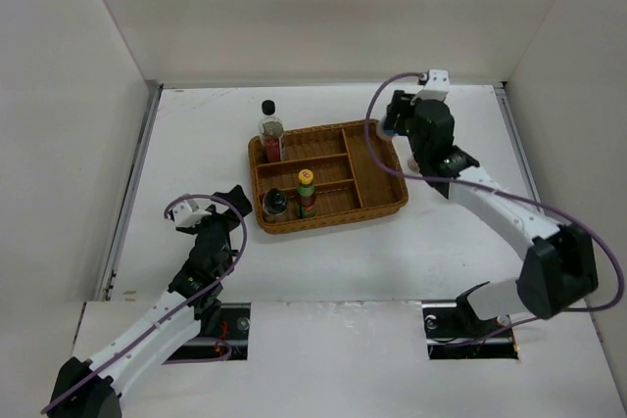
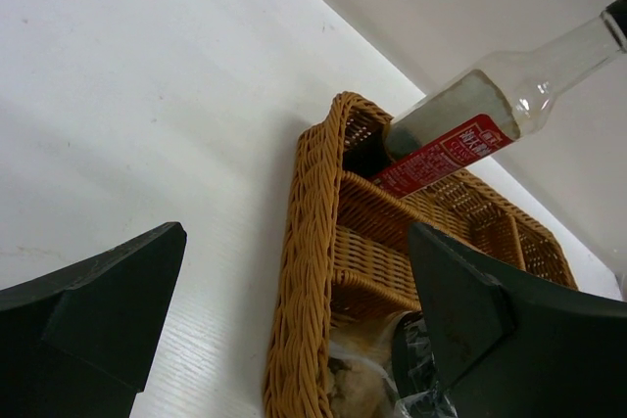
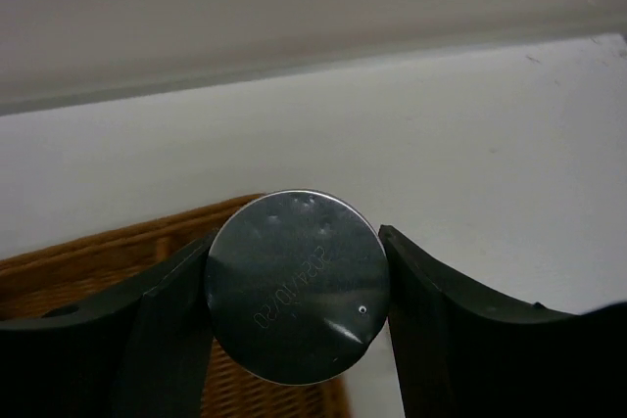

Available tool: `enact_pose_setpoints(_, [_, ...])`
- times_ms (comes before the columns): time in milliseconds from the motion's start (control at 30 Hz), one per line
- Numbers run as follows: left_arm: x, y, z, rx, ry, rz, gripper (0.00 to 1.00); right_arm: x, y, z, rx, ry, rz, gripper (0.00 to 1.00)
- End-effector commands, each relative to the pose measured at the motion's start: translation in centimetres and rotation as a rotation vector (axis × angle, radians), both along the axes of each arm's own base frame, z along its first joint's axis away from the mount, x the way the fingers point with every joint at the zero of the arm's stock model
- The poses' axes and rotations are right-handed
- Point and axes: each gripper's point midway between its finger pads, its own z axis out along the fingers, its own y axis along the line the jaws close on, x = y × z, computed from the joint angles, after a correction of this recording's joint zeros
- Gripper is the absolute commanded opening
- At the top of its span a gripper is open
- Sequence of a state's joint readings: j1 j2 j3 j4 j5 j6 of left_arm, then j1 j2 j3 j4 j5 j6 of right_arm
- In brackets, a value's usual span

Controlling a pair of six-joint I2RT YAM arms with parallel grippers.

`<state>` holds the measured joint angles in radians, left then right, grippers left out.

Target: Organize the condiment bottles

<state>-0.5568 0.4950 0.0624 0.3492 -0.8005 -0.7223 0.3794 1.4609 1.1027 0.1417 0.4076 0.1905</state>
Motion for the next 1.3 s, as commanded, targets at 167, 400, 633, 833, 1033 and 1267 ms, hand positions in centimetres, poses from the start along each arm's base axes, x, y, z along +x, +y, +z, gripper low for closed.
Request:
enact_pose_setpoints(167, [0.2,-0.4,0.7,-0.029,-0.03,-0.012,1.0,-8.4,12.5,2.5,0.178,-0.11,0.316,0.49])
enact_pose_setpoints(400, [0.2,-0.3,0.8,-0.034,-0.037,-0.012,1.0,-11.5,16.5,-0.5,0.158,-0.025,0.4,0.49])
enact_pose_setpoints(633, [0.3,-0.6,0.6,-0.029,-0.027,-0.021,1.0,-12.6,17.4,-6.4,0.078,0.105,0.4,0.49])
enact_pose_setpoints(833, [0.3,-0.6,0.6,-0.032,-0.031,-0.026,1.0,-12.7,17.8,-8.8,0.02,0.145,0.388,0.59])
enact_pose_setpoints(1033, [0.3,-0.6,0.4,-0.03,-0.026,-0.026,1.0,-13.5,16.9,-6.2,0.063,0.106,0.394,0.88])
enact_pose_setpoints(1267, [0.4,-0.6,0.3,-0.029,-0.021,-0.026,1.0,-12.0,8.0,-1.3,0.165,-0.004,0.233,0.97])
